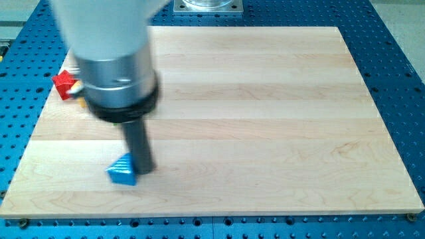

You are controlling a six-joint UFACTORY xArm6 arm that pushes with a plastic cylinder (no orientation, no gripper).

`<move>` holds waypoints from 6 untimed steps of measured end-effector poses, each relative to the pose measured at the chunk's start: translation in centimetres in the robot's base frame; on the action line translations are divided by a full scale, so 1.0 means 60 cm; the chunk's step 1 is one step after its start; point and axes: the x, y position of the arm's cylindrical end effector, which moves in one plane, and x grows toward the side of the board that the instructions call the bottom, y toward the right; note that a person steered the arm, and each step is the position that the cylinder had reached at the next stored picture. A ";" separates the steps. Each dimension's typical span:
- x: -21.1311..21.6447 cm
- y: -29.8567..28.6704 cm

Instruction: Push the blue triangle at the bottom left corner of the board

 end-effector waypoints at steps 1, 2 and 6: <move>0.007 -0.079; 0.017 -0.006; 0.101 -0.175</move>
